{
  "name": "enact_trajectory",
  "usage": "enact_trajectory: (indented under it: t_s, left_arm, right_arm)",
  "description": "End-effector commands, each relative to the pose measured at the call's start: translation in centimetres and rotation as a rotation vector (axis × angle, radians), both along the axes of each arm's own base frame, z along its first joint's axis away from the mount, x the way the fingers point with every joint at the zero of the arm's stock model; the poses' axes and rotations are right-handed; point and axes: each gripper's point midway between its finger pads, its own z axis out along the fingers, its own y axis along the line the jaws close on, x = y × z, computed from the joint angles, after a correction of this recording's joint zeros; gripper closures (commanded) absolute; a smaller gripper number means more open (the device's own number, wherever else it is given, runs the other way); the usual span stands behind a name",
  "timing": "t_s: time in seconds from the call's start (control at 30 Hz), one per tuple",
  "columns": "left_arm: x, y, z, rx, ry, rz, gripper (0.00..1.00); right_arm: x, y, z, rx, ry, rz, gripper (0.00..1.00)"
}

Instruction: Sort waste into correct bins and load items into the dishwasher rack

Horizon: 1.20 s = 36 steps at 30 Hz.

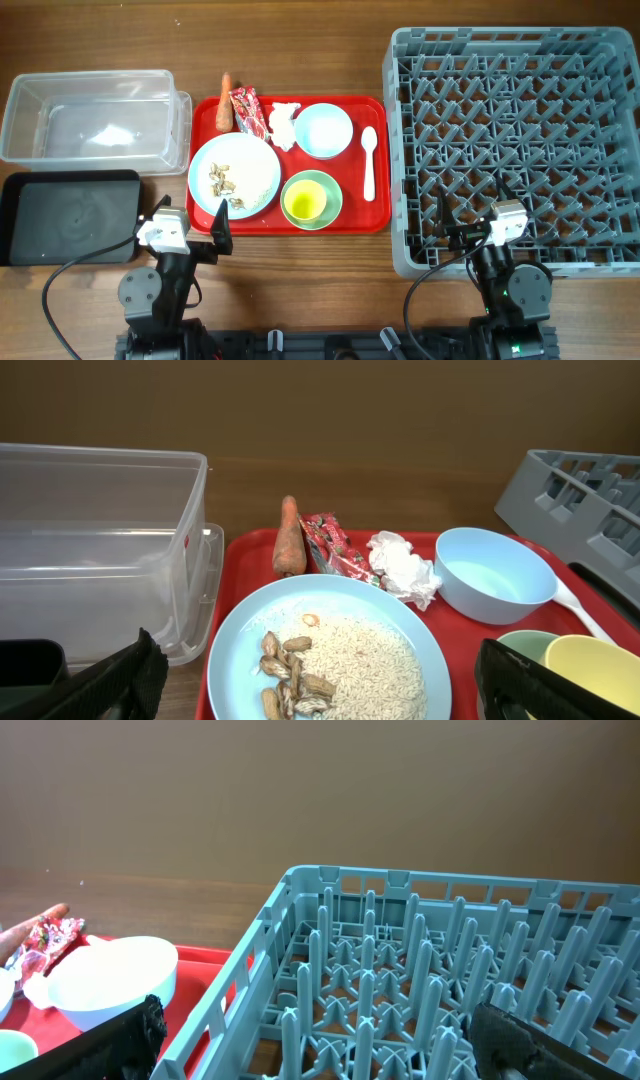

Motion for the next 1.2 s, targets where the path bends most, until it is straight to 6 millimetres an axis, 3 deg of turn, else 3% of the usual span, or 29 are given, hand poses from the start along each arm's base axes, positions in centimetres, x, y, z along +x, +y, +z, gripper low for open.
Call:
enact_trajectory:
  t_s: [0.0,0.87,0.97,1.03,1.07,1.17]
  left_arm:
    - [0.0,0.0,0.0,0.008,-0.009,-0.005,0.00]
    - [0.0,-0.2,0.0,0.006,-0.009,-0.013,0.00]
    - [-0.1,-1.1,0.5,-0.002,-0.028,-0.070,0.00]
    - [-0.3,-2.7,1.7,-0.011,-0.076,-0.166,0.00]
    - [-0.5,-3.6,3.3,-0.034,-0.137,-0.217,0.00]
    - [-1.2,-3.7,9.0,-0.143,-0.280,-0.217,0.00]
  right_arm:
    - [-0.1,0.2,0.2,0.009,-0.007,0.011,0.00]
    - [-0.1,0.2,0.3,0.014,-0.013,0.013,0.00]
    - [-0.1,0.3,1.0,0.098,-0.025,0.020,0.00]
    - [-0.2,0.7,2.4,0.209,-0.063,0.050,0.00]
    - [-0.7,1.6,4.0,0.224,-0.105,0.110,0.00]
    - [-2.2,3.3,8.1,0.216,-0.173,0.232,0.00]
